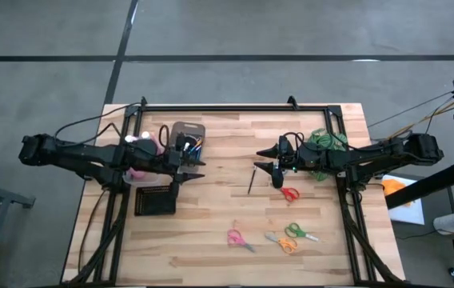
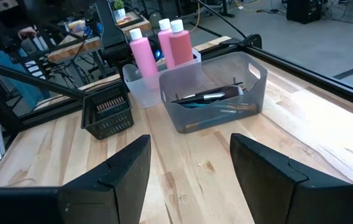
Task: Pick & Place Paint Supplies
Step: Put the black brush into the black bin
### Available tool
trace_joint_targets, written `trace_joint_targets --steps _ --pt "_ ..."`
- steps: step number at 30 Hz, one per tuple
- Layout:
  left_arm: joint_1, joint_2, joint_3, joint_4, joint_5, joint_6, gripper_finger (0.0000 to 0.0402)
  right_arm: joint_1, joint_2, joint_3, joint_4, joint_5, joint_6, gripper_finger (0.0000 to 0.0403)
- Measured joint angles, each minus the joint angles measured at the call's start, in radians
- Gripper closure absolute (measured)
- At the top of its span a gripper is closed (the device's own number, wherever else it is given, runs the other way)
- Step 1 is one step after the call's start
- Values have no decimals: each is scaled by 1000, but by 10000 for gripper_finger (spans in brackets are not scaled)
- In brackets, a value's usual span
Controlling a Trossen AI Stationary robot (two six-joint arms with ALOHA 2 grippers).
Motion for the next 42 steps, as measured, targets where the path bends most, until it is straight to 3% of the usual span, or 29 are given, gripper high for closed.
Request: trace_joint_targets --steps 10,42 --pt "0 0 0 -146 1 -31 236 0 0 0 0 0 0 186" --pt "0 0 6 -136 0 -81 236 0 0 0 13 -17 -13 186"
